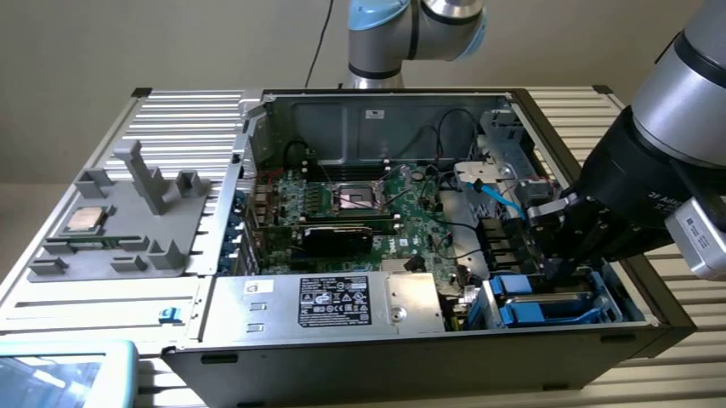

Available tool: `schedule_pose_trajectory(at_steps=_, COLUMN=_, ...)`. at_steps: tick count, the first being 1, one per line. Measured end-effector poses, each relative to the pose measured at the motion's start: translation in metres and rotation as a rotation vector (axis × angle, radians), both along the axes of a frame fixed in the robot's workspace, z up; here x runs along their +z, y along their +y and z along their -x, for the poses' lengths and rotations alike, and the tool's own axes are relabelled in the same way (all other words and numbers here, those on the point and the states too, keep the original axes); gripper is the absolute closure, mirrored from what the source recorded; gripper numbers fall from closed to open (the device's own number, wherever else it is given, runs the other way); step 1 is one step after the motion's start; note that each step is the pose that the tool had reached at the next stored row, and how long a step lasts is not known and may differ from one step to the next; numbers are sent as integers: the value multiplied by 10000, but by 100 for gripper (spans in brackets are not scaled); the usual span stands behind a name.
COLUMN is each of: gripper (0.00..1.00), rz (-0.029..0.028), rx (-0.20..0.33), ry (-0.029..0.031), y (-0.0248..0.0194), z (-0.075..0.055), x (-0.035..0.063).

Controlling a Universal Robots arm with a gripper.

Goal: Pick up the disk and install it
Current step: 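Insert the second disk wire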

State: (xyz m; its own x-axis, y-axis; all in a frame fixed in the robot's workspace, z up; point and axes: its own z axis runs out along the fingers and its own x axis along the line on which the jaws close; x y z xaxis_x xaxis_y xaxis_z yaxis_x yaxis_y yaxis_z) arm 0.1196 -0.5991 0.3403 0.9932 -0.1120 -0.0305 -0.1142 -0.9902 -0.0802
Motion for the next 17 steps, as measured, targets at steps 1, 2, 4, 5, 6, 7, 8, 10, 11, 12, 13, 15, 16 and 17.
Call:
schedule_pose_trajectory(at_steps=1, gripper=89, rz=-5, rx=0, ry=0, y=-1, z=0, x=0)
schedule_pose_trajectory(at_steps=2, gripper=89, rz=-10, rx=0, ry=0, y=-1, z=0, x=-1)
schedule_pose_trajectory(at_steps=4, gripper=89, rz=-10, rx=0, ry=1, y=-1, z=0, x=13)
schedule_pose_trajectory(at_steps=5, gripper=89, rz=-11, rx=0, ry=2, y=-1, z=0, x=39)
schedule_pose_trajectory(at_steps=6, gripper=89, rz=-11, rx=-1, ry=3, y=-1, z=0, x=67)
schedule_pose_trajectory(at_steps=7, gripper=89, rz=-11, rx=0, ry=6, y=-1, z=0, x=92)
schedule_pose_trajectory(at_steps=8, gripper=89, rz=-11, rx=1, ry=8, y=-1, z=-2, x=104)
schedule_pose_trajectory(at_steps=10, gripper=89, rz=-12, rx=2, ry=20, y=-1, z=-18, x=113)
schedule_pose_trajectory(at_steps=11, gripper=89, rz=-10, rx=0, ry=26, y=-2, z=-37, x=114)
schedule_pose_trajectory(at_steps=12, gripper=89, rz=-9, rx=0, ry=31, y=-4, z=-66, x=115)
schedule_pose_trajectory(at_steps=13, gripper=89, rz=-10, rx=0, ry=35, y=-5, z=-97, x=115)
schedule_pose_trajectory(at_steps=15, gripper=89, rz=-10, rx=1, ry=41, y=-7, z=-122, x=114)
schedule_pose_trajectory(at_steps=16, gripper=89, rz=-10, rx=-1, ry=43, y=-12, z=-122, x=113)
schedule_pose_trajectory(at_steps=17, gripper=89, rz=-13, rx=-2, ry=47, y=-19, z=-122, x=109)
